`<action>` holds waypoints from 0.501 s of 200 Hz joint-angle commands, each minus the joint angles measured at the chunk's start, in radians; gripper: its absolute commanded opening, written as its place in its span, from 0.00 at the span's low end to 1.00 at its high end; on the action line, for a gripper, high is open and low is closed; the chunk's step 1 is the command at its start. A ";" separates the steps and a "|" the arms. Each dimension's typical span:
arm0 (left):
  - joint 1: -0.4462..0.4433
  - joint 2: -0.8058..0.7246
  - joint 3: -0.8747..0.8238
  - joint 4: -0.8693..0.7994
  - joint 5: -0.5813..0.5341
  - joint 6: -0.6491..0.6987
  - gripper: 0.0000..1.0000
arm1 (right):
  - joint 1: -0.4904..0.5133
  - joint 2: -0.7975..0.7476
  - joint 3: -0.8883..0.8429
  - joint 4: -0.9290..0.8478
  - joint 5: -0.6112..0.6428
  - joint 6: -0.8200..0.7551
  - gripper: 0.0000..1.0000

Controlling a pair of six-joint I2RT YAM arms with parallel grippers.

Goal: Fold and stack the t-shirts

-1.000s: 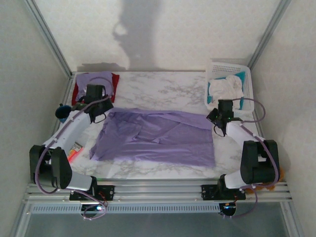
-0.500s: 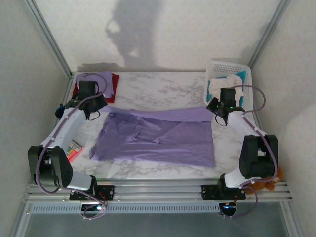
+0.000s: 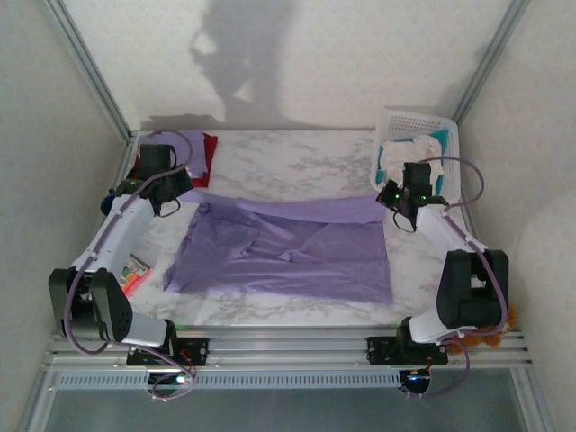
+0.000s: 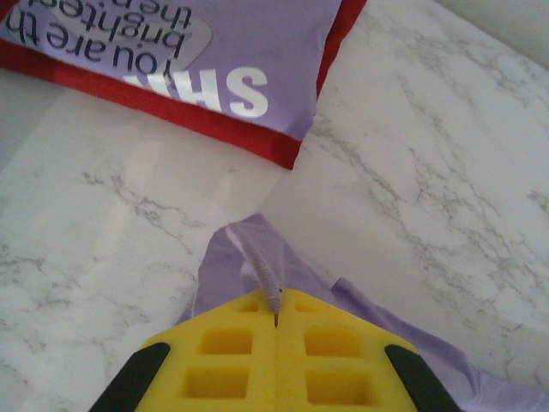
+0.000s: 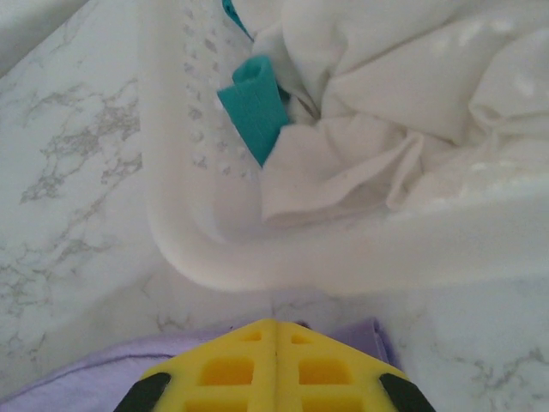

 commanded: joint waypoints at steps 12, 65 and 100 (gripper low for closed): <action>0.011 -0.068 -0.069 -0.035 0.026 -0.004 0.00 | -0.005 -0.062 -0.057 -0.083 0.061 0.034 0.00; 0.011 -0.138 -0.144 -0.111 0.022 -0.022 0.00 | -0.005 -0.140 -0.114 -0.218 0.103 0.117 0.00; 0.011 -0.182 -0.185 -0.162 0.025 -0.030 0.00 | -0.005 -0.172 -0.152 -0.308 0.124 0.139 0.00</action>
